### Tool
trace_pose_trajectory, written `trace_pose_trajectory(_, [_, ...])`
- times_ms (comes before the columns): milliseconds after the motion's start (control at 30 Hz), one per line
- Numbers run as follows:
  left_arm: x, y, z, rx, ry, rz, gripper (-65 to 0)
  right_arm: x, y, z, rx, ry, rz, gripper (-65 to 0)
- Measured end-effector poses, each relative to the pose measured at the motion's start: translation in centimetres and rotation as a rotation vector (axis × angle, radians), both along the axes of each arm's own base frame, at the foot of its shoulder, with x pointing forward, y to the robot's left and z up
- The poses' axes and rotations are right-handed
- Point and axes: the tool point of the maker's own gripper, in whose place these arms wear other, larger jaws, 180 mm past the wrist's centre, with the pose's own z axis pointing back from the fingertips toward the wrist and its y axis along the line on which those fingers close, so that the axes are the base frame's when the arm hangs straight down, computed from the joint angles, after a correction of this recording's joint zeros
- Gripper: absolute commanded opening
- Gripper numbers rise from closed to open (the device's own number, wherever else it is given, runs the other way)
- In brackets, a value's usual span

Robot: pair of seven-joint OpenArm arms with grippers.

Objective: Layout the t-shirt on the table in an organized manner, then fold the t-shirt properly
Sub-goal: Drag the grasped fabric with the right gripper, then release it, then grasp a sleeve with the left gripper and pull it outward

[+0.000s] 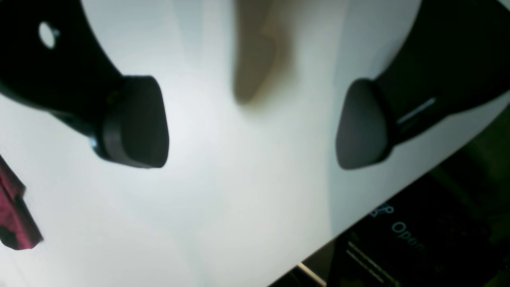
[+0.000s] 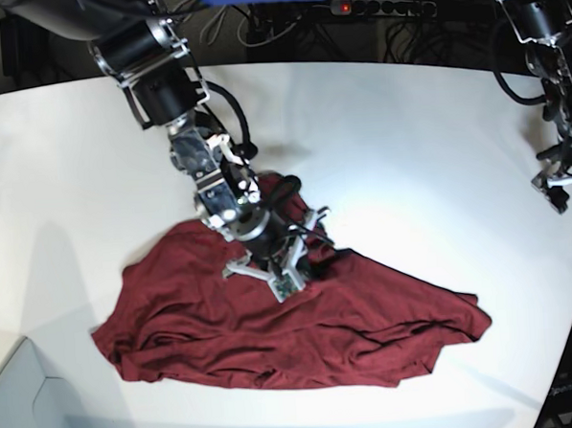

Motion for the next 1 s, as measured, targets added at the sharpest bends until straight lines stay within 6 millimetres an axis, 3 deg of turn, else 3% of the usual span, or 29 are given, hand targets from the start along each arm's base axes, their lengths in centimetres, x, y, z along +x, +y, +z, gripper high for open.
trace_pose_trajectory(167, [0.0, 0.0, 0.0, -0.002, 0.003, -0.001, 0.0, 3.1, -4.8, 2.3, 0.027, -0.045, -0.129, -65.0])
trace_pose_trajectory(433, [0.2, 0.0, 0.2, -0.001, -0.004, 0.0, 0.0, 9.2, -13.5, 10.8, 0.148, -0.204, -0.382, -65.0])
trace_pose_trajectory(500, [0.2, 0.0, 0.2, -0.001, -0.005, -0.001, 0.0, 10.0, -15.3, 11.2, 0.176, -0.209, -0.436, -65.0])
trace_pose_trajectory(600, [0.9, -0.5, 0.5, -0.008, -0.012, -0.009, 0.0, 10.0, -16.7, 8.7, 0.163, -0.141, -0.472, -59.9])
trace_pose_trajectory(700, [3.3, -3.0, 1.9, -0.003, -0.071, -0.059, 0.0, 8.9, -16.7, 5.0, 0.138, -0.042, -0.472, -48.4])
trace_pose_trajectory(767, [5.2, -5.8, 2.7, -0.018, -0.103, -0.127, 0.0, 8.1, -16.5, 3.5, 0.133, -0.003, -0.471, -39.4])
trace_pose_trajectory(900, [7.7, -11.6, 3.5, -0.004, -0.116, -0.282, 0.0, 7.2, -16.9, 4.4, 0.131, -0.053, -0.476, -31.0])
trace_pose_trajectory(1000, [9.5, -18.4, 3.9, -0.02, -0.13, -0.451, 0.0, 5.8, -17.6, 6.7, 0.135, -0.142, -0.484, -31.1])
